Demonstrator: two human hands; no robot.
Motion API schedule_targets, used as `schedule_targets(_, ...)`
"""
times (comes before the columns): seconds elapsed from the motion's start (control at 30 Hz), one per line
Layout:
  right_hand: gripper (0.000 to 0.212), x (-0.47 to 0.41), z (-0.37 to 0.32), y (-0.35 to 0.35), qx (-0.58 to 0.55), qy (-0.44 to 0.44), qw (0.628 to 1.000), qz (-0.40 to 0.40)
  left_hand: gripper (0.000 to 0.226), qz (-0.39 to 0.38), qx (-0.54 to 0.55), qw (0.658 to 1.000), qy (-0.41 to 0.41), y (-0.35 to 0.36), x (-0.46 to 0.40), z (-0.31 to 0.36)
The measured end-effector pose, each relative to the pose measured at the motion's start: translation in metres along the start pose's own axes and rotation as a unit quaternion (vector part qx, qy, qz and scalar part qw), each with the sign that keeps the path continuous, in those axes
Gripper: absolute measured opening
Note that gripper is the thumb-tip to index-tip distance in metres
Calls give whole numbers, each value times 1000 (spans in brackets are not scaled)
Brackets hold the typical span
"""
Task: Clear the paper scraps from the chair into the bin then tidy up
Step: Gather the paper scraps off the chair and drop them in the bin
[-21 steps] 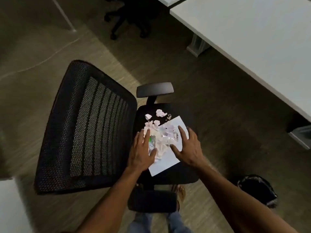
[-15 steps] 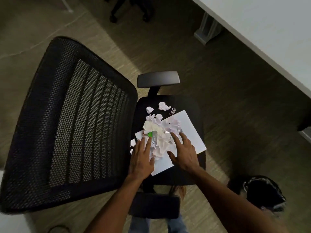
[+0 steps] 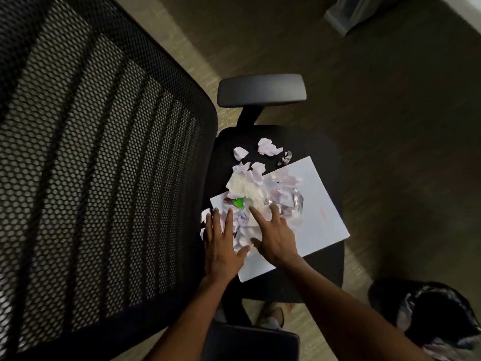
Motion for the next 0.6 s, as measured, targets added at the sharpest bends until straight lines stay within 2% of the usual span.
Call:
schedule_targets(0.17, 34, -3, 9, 2, -65, 4, 997, 48, 119, -10, 10, 1000, -23, 16, -7, -7)
schedule_targets(0.27, 18, 2, 12, -2, -122, -10, 990, 74, 121, -1, 53, 998, -29, 23, -5, -3)
schedule_targets(0.37, 15, 9, 17, -9, -209, 8, 972, 105, 127, 8, 56, 998, -12, 30, -1, 6)
schedule_targets(0.43, 20, 16, 23, -17, -265, 30, 951, 153, 128, -4, 39, 999, -6, 35, 0, 9)
schedule_targets(0.53, 37, 34, 35, -31, -344, 52, 913, 215, 108, -7, 50, 999, -1, 40, 1, 10)
schedule_targets(0.6, 40, 43, 48, -39, -379, 70, 889, 246, 94, 5, 57, 998, 0, 40, 2, 9)
Point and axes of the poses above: each hand's wrist, its own x-axis away from the middle knuckle, its own y-axis out of the palm, z = x × y, the point moved 6 cm from there along -x, towards the middle knuckle
